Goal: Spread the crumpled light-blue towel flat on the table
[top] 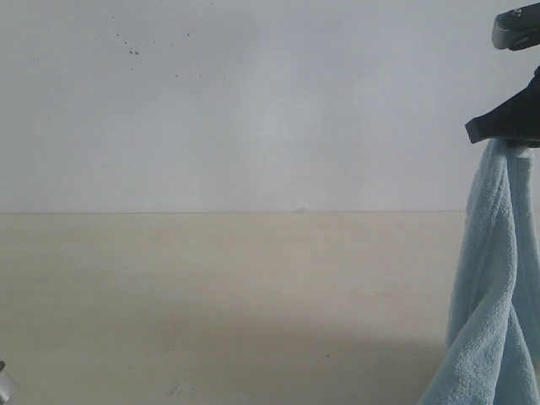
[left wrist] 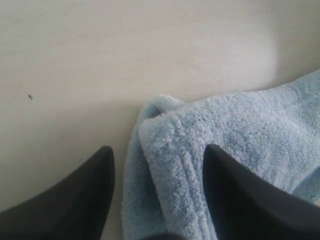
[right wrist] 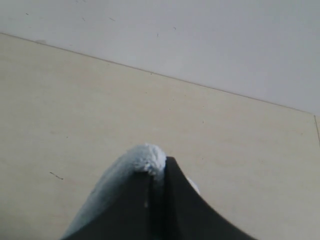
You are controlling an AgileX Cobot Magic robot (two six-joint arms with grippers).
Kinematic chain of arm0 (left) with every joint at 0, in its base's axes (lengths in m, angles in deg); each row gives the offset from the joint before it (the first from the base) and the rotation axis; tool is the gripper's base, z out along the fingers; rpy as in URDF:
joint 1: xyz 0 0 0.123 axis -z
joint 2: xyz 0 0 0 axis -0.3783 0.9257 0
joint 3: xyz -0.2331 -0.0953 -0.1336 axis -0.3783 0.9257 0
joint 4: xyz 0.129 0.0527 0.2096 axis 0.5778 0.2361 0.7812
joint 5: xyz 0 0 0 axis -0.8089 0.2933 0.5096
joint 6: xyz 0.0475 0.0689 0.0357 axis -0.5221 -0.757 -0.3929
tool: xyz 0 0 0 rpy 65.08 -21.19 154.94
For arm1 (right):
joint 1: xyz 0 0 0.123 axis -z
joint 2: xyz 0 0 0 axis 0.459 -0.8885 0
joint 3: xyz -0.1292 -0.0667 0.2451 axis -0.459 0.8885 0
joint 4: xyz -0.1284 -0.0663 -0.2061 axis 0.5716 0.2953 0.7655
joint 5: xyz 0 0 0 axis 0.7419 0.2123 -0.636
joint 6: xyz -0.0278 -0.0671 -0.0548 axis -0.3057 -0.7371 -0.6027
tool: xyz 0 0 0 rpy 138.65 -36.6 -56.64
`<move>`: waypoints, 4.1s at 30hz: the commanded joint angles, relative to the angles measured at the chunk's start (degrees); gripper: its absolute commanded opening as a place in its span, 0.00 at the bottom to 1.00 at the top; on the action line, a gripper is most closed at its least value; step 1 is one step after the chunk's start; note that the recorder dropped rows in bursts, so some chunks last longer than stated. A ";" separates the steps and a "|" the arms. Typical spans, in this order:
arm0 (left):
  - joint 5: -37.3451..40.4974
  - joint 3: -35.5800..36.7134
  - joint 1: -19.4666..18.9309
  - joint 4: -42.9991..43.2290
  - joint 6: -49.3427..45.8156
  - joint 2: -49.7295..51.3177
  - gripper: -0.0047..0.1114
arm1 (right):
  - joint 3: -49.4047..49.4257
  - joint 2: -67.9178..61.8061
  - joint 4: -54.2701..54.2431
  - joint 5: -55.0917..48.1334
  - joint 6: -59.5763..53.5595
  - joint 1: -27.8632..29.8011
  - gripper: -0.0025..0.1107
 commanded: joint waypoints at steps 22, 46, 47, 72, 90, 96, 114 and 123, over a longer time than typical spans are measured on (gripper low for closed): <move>4.68 -2.19 6.40 -9.93 -10.84 2.31 0.48 | -0.22 0.79 0.01 1.40 -0.70 0.21 0.02; -0.63 -2.19 6.74 -9.93 -11.08 10.28 0.46 | -0.22 0.79 -0.23 1.42 -0.70 0.21 0.02; -0.90 -2.19 6.74 -9.45 -11.08 10.28 0.42 | -0.22 0.79 -0.23 1.42 -0.70 0.21 0.02; 8.24 -9.90 6.62 1.57 0.19 -22.04 0.25 | -0.22 4.11 0.11 -0.21 -0.70 0.21 0.02; 22.46 -9.90 6.62 1.57 6.65 -56.42 0.25 | -0.22 24.93 10.49 -16.77 7.21 0.21 0.02; 22.74 -9.90 6.62 1.57 6.78 -61.86 0.25 | -0.22 33.98 10.60 -18.84 8.38 0.21 0.02; 26.01 -9.90 6.62 1.57 4.29 -71.26 0.24 | 13.67 49.44 15.72 -27.64 10.81 0.00 0.02; 31.62 -8.86 6.62 1.57 3.65 -50.50 0.24 | 23.14 40.46 35.90 -19.12 16.83 -4.47 0.02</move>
